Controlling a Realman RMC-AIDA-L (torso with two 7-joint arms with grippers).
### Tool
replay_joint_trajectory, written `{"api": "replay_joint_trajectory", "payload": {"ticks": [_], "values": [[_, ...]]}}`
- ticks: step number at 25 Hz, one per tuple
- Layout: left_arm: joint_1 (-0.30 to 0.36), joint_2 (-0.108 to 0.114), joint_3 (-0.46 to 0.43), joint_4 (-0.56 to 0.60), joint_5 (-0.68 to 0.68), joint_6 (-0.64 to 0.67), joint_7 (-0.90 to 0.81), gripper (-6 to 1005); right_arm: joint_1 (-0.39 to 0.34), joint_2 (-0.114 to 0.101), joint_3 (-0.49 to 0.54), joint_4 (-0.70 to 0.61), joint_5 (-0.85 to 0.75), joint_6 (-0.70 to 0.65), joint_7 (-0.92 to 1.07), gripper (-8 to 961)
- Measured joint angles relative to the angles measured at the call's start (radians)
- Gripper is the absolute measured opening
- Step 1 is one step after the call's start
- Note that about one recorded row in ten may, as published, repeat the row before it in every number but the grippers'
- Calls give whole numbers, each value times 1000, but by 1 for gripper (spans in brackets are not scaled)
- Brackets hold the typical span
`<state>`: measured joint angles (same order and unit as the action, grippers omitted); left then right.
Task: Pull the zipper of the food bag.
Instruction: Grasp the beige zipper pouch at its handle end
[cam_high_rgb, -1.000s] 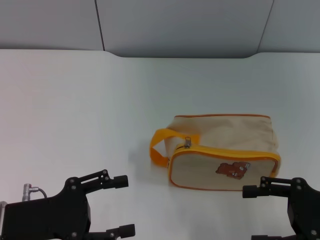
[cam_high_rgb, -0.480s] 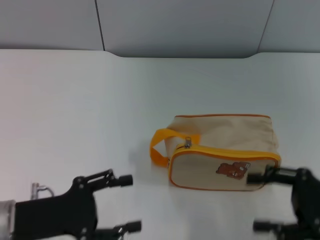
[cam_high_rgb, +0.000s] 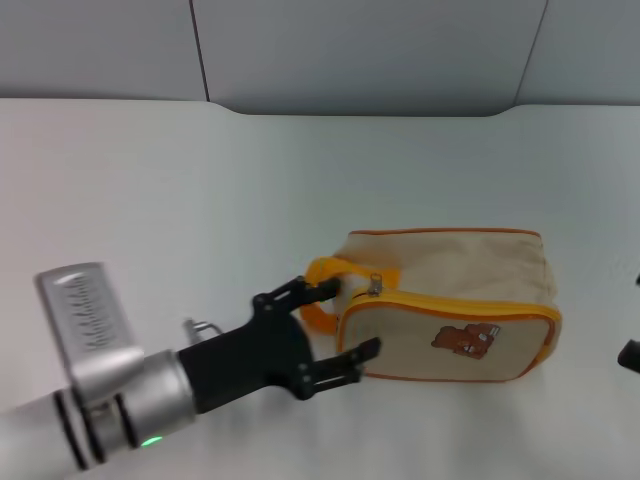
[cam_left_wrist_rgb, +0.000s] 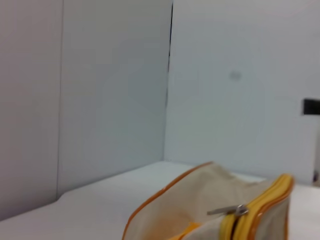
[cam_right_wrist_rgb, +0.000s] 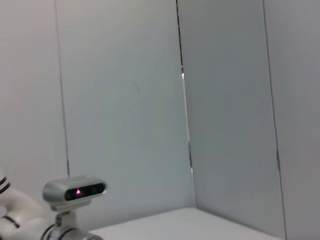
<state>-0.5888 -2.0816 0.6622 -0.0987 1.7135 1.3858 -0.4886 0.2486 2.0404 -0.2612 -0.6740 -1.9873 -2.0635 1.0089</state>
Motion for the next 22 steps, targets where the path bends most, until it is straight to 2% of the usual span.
{"api": "replay_joint_trajectory", "payload": {"ticks": [1,5,11,17,21,22], "values": [[-26,0,-16,-38,7,-36,37,832,3,1,-14,0,-28,2,0,841],[-67,0,-25,-60,28,-67,56,833,20,5,-46,-1,-100,1,0,841],[-74,0,-70,-55,30,-85,68,773,64,11,-104,0,-207,-9,6,841],[-80,0,-78,-63,31,-86,102,535,80,21,-128,-5,-209,-5,9,841],[-81,0,-102,-67,37,-73,137,293,82,21,-124,-6,-207,-2,9,840],[-81,0,-102,-67,37,-73,137,274,82,21,-124,-6,-207,-2,9,840]]}}
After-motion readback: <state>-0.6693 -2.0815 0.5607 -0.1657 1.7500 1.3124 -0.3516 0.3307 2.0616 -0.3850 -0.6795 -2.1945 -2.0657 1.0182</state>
